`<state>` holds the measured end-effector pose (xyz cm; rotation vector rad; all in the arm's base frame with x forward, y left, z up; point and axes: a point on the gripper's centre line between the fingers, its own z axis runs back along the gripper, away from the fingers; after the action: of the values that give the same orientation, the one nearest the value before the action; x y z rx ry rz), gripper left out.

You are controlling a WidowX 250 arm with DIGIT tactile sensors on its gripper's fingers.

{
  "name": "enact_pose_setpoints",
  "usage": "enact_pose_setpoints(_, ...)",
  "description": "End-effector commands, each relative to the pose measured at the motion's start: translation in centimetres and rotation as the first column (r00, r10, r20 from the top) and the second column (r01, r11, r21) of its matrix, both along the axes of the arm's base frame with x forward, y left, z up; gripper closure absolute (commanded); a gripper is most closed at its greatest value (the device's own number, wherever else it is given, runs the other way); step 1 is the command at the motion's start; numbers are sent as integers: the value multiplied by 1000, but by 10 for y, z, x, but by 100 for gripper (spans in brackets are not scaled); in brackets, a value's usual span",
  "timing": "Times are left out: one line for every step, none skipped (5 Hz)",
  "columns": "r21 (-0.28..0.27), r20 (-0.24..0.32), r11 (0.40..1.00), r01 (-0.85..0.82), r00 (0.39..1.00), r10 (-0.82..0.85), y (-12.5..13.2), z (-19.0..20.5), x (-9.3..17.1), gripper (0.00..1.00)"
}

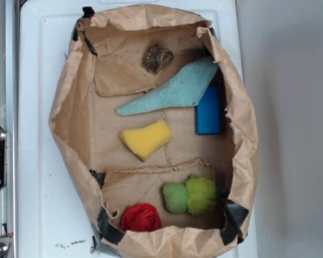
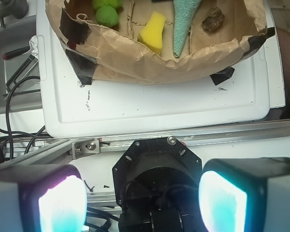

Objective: Grab the green sponge.

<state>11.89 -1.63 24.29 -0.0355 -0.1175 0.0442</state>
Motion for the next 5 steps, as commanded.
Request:
enact_pose_setpoints(0, 0, 1000, 0, 1000, 0, 0, 0, 0, 0)
enact_pose_setpoints(-22, 32, 995, -95, 995, 96, 5, -1, 44, 0)
enact_pose_setpoints(-71, 81, 974, -216, 972, 222, 19, -12, 82, 0)
enact_pose_setpoints(-79, 108, 947, -312, 942, 319, 33, -29, 116, 0)
enact_pose_setpoints(-146, 65, 859, -491, 861, 504, 49, -49, 144, 0)
